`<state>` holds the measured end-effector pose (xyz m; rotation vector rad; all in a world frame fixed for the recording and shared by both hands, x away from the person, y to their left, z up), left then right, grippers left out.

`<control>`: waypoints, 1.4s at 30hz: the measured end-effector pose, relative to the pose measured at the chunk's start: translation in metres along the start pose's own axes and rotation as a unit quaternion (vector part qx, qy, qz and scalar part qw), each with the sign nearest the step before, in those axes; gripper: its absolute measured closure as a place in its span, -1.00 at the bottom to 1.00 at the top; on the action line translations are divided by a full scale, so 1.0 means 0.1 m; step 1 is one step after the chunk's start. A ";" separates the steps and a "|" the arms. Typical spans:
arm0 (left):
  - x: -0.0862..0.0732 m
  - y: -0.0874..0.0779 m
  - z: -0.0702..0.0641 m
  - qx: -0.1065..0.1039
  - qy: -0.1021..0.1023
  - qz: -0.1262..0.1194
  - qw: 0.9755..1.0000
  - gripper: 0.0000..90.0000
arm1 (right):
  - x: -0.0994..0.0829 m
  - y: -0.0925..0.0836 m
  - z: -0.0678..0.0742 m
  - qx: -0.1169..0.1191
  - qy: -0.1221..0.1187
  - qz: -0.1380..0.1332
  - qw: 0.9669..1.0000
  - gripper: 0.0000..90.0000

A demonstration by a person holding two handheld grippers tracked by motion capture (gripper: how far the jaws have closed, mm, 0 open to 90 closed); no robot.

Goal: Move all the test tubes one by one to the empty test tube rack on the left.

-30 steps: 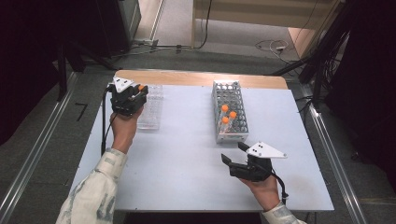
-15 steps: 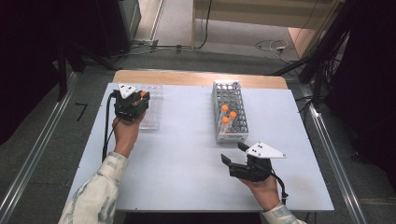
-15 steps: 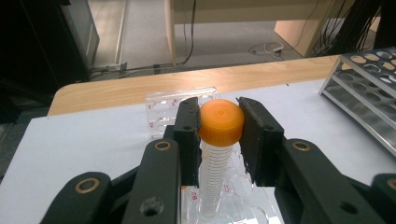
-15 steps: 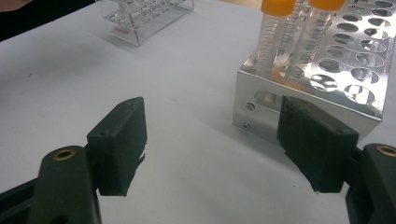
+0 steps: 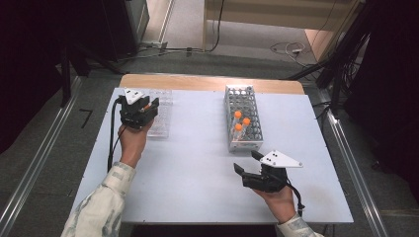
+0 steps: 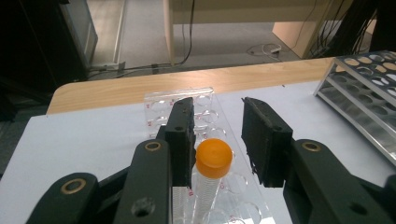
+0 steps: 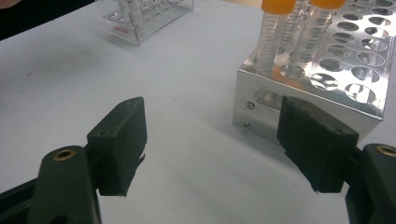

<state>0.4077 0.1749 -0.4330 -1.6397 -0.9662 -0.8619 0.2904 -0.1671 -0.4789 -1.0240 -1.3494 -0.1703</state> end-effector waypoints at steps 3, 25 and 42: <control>0.00 -0.03 -0.04 -0.010 -0.002 0.005 1.000 0.25 | 0.00 0.00 0.00 -0.001 0.000 0.001 1.000 -0.49; -0.65 -0.71 -0.48 -0.102 -0.013 0.026 0.994 -0.79 | 0.03 0.13 -0.14 -0.035 0.006 -0.001 0.999 -0.41; -0.96 -0.96 -0.45 -0.106 -0.003 0.030 0.994 -0.79 | 0.19 0.54 -0.33 -0.053 0.012 0.003 0.999 -0.12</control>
Point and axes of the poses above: each handheld gripper's, and its own axes: y roughly forward along the jaws, x roughly out of its top, z roughly to its left, the point moved 6 cm from there along y, roughly forward along the jaws, and after that the axes turned 11 degrees about -y, right-handed, at the moved point
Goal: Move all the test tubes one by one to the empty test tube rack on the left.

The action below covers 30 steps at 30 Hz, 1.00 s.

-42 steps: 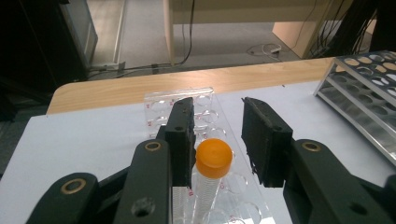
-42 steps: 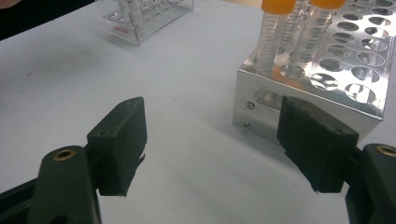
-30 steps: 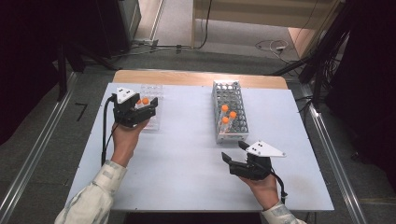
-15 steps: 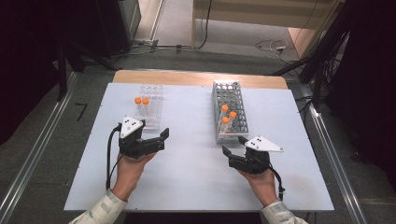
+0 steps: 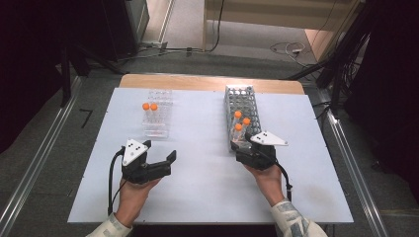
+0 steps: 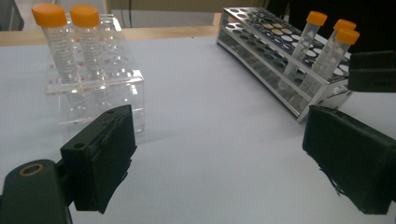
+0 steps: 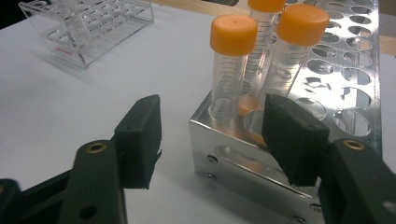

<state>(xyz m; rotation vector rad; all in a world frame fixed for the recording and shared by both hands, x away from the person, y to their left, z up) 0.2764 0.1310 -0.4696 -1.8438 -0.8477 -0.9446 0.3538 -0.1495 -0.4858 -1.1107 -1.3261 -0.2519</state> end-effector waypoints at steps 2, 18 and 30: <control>-0.01 0.00 0.00 0.001 0.002 0.000 1.000 -0.79 | 0.01 0.03 -0.01 -0.005 0.003 -0.002 1.000 -0.04; -0.01 -0.01 -0.02 -0.002 0.008 0.000 1.000 -0.76 | 0.05 0.19 -0.06 -0.016 0.011 -0.005 1.000 0.46; -0.03 0.00 -0.03 -0.003 0.010 0.001 1.000 -0.75 | 0.10 0.16 -0.07 -0.023 0.005 -0.015 1.000 0.59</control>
Point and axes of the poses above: each handheld gripper's, and its own axes: y roughly forward along the jaws, x roughly out of its top, z roughly to its left, the point moved 6 cm from there along y, roughly forward along the jaws, and after that the axes turned 11 degrees about -y, right-handed, at the moved point
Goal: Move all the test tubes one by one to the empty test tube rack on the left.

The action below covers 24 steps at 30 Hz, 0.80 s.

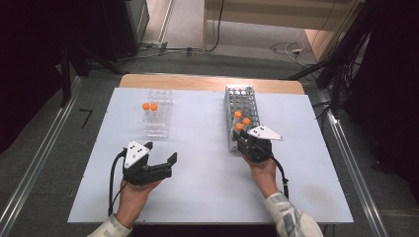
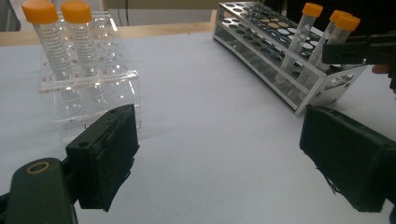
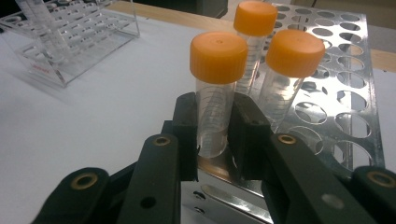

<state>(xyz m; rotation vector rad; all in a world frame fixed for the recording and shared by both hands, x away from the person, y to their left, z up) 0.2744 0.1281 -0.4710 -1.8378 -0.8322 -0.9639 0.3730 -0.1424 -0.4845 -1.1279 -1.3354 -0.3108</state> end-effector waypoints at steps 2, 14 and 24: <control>0.00 0.00 0.00 0.001 0.002 0.002 1.000 -0.75 | 0.04 -0.03 -0.01 -0.001 -0.002 -0.007 1.000 0.59; -0.01 0.01 0.01 0.001 0.002 0.004 1.000 -0.75 | 0.24 -0.24 -0.03 -0.008 -0.002 -0.046 0.999 0.60; 0.00 0.00 0.00 0.002 0.003 -0.002 1.000 -0.75 | 0.40 -0.45 -0.02 -0.001 0.000 -0.076 0.997 0.60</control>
Point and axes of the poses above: each handheld gripper's, and its own axes: y roughly forward along the jaws, x roughly out of its top, z roughly to its left, the point moved 6 cm from there along y, roughly forward along the jaws, and after that the axes turned 11 degrees about -y, right-handed, at the moved point
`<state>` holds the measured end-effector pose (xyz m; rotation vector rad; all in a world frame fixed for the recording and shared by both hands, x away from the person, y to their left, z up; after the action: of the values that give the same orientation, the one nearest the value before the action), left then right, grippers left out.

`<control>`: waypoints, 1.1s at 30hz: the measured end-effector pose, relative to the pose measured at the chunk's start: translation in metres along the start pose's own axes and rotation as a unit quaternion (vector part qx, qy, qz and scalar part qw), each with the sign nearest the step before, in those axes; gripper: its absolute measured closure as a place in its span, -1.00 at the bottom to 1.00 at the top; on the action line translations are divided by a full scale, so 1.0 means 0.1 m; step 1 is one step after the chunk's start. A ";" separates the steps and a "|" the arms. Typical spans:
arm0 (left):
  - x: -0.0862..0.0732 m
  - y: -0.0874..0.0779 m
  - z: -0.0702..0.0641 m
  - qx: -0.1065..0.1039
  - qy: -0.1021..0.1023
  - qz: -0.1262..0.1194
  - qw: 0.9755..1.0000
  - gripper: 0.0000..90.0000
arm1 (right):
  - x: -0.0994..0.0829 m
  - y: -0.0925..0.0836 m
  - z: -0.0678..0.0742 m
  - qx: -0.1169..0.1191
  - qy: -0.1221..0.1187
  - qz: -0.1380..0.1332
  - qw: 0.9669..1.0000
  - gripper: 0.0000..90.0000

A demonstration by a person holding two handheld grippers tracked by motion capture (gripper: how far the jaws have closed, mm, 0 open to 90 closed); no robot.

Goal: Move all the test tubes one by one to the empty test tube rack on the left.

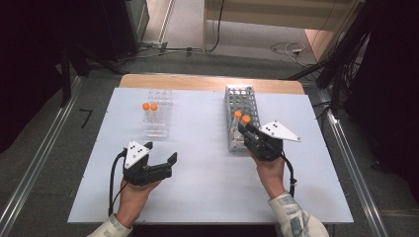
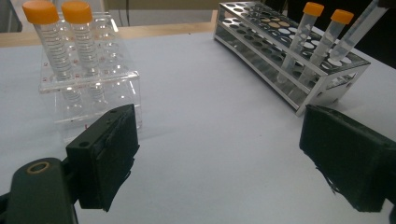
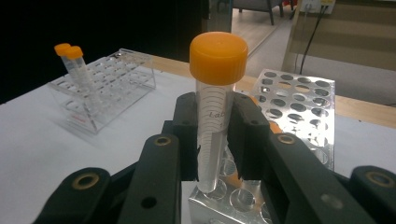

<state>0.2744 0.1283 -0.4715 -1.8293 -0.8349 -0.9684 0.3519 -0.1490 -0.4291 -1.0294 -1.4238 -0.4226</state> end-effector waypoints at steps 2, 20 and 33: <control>0.00 0.00 0.00 0.000 0.000 -0.001 1.000 -0.75 | 0.02 -0.03 0.03 0.004 -0.001 -0.002 1.000 0.60; 0.02 -0.04 -0.03 -0.005 -0.001 -0.010 1.000 -0.71 | -0.05 -0.04 0.54 0.078 -0.038 0.014 0.996 0.60; 0.03 -0.06 -0.12 -0.026 -0.001 -0.015 1.000 -0.64 | -0.21 0.10 0.91 0.122 -0.058 0.044 0.990 0.60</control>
<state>0.2678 0.1201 -0.4628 -1.8668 -0.8476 -1.0175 0.3014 -0.0791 -0.4671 -0.9244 -1.4848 -0.1206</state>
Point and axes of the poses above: each handheld gripper's, and its own axes: y roughly forward along the jaws, x roughly out of its top, z roughly to its left, the point moved 6 cm from there along y, roughly forward along the jaws, and after that the axes turned 11 degrees about -y, right-handed, at the moved point
